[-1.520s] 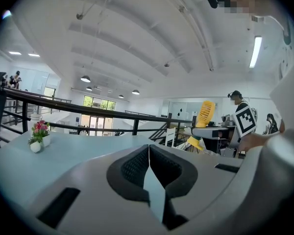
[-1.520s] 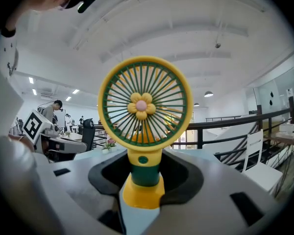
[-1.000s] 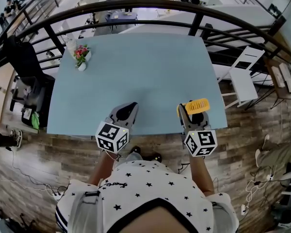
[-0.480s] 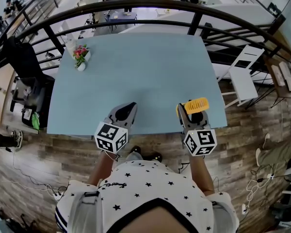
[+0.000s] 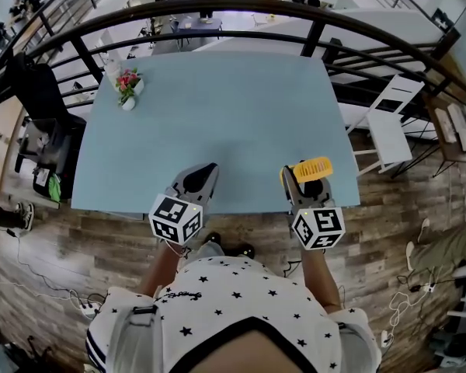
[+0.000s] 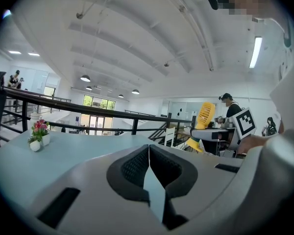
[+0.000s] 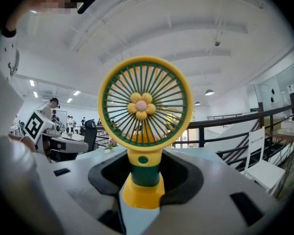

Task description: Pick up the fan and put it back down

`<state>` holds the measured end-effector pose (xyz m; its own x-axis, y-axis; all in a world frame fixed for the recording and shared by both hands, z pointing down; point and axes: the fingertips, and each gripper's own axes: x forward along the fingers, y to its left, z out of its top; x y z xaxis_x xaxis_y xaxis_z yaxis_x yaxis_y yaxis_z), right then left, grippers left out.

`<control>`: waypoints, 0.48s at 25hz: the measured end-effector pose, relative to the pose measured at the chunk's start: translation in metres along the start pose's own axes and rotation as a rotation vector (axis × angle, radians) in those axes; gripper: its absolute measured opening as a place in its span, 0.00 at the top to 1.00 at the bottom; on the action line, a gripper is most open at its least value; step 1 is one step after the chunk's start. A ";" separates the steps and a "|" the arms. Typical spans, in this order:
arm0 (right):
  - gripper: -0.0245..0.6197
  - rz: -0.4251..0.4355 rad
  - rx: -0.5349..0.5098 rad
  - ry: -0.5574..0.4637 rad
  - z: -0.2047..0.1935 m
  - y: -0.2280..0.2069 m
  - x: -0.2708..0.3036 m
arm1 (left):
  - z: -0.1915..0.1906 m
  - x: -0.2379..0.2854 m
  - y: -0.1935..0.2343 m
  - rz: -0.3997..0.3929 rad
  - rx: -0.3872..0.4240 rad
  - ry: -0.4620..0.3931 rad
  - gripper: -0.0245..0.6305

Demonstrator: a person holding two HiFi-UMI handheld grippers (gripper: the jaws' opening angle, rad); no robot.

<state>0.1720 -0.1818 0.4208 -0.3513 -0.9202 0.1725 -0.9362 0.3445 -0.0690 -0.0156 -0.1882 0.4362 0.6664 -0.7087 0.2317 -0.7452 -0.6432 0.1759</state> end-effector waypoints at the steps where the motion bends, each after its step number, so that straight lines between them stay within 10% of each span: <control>1: 0.70 0.003 0.000 -0.002 0.000 -0.001 0.000 | 0.000 0.001 -0.001 0.002 -0.001 -0.001 0.92; 12: 0.70 0.047 -0.001 -0.013 -0.003 -0.017 -0.007 | -0.002 0.005 -0.021 0.048 0.002 -0.019 0.92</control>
<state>0.1907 -0.1812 0.4240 -0.3952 -0.9052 0.1562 -0.9185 0.3879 -0.0762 0.0034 -0.1772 0.4355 0.6301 -0.7442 0.2216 -0.7764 -0.6089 0.1627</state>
